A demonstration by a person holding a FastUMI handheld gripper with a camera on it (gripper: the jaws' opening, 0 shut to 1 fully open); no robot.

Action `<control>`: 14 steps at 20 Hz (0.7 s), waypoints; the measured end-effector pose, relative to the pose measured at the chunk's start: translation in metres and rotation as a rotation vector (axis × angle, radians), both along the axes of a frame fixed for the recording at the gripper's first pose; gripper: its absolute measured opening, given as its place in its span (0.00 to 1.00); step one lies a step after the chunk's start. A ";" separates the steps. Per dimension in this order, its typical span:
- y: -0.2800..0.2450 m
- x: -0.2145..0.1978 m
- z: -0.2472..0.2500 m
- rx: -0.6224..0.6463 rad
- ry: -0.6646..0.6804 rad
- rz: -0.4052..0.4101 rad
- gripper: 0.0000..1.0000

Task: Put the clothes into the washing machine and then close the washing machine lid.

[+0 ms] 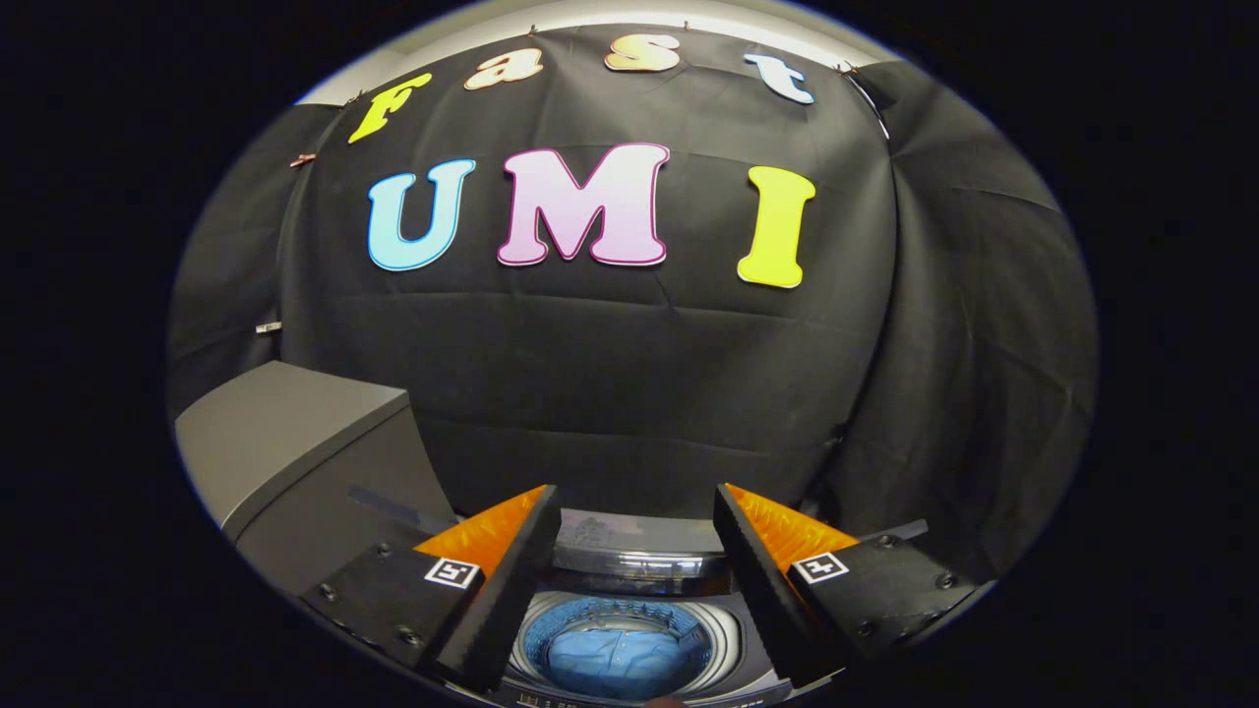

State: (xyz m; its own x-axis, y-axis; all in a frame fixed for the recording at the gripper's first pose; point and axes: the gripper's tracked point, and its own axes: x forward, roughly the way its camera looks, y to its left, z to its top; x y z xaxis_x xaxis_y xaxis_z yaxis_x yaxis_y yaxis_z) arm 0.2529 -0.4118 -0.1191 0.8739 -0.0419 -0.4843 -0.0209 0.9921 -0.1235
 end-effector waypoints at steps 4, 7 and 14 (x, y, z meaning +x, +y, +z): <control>-0.007 -0.051 -0.026 -0.042 0.188 0.016 0.99; 0.004 -0.050 -0.034 -0.040 0.205 0.034 0.99; 0.035 -0.052 -0.010 0.017 0.146 0.027 0.99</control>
State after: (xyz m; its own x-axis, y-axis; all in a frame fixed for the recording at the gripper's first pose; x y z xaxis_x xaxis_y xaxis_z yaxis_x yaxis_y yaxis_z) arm 0.2007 -0.3770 -0.1287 0.7947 -0.0105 -0.6069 -0.0637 0.9929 -0.1006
